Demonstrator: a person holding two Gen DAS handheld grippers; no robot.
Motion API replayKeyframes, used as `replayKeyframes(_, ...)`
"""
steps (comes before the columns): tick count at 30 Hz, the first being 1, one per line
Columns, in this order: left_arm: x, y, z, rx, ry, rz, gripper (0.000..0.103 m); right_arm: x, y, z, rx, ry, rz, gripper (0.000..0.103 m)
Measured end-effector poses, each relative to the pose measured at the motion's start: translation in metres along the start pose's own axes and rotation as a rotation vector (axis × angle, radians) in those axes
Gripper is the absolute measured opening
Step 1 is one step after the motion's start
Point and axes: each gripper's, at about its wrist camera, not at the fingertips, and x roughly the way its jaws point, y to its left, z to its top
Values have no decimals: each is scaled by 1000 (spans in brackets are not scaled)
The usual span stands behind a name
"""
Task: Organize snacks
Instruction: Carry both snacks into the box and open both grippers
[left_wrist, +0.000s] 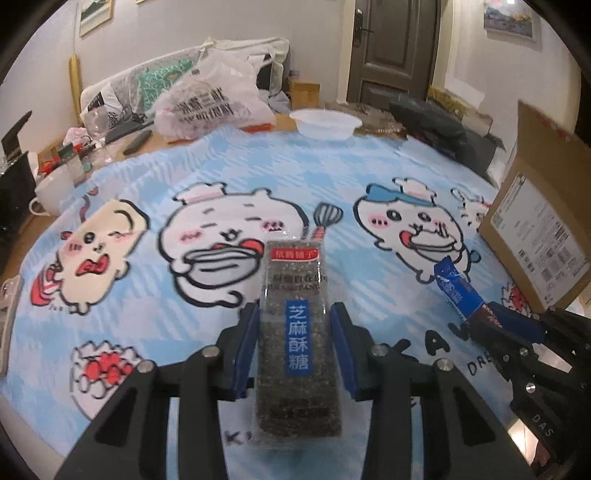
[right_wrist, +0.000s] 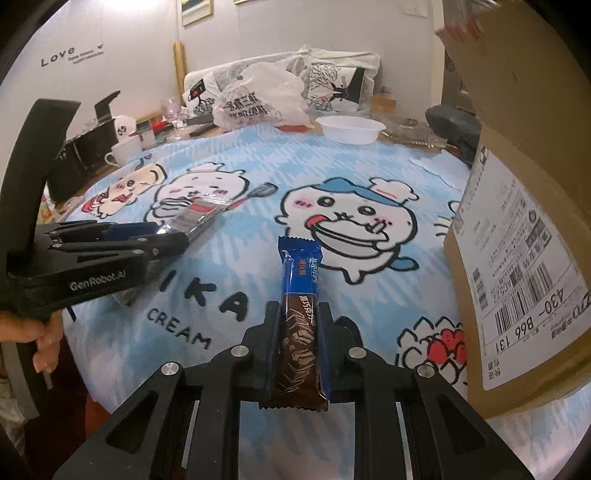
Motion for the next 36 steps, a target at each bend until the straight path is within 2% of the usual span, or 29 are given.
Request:
replayKeyframes(4, -27, 8, 3, -6, -50, -7, 37, -12, 10, 9, -25, -36, 10, 13)
replayKeyframes(11, -87, 8, 12, 31, -163, -29, 37, -58, 33, 39, -95, -145, 38, 13)
replayKeyframes(19, -153, -18, 32, 119, -274, -77, 37, -127, 38, 75, -151, -287, -10, 13)
replayKeyframes(24, -184, -57, 53, 205, -339, -128, 37, -162, 25, 85, -161, -343, -84, 13)
replayKeyframes(28, -194, -97, 69, 280, -367, -172, 37, -183, -2, 87, -126, -363, -125, 13)
replayKeyframes(33, -187, -158, 94, 341, -349, -273, 37, -199, -44, 81, -83, -362, -190, 13)
replayKeyframes(36, -172, -192, 109, 353, -288, -363, 37, -203, -74, 75, -40, -343, -216, 13)
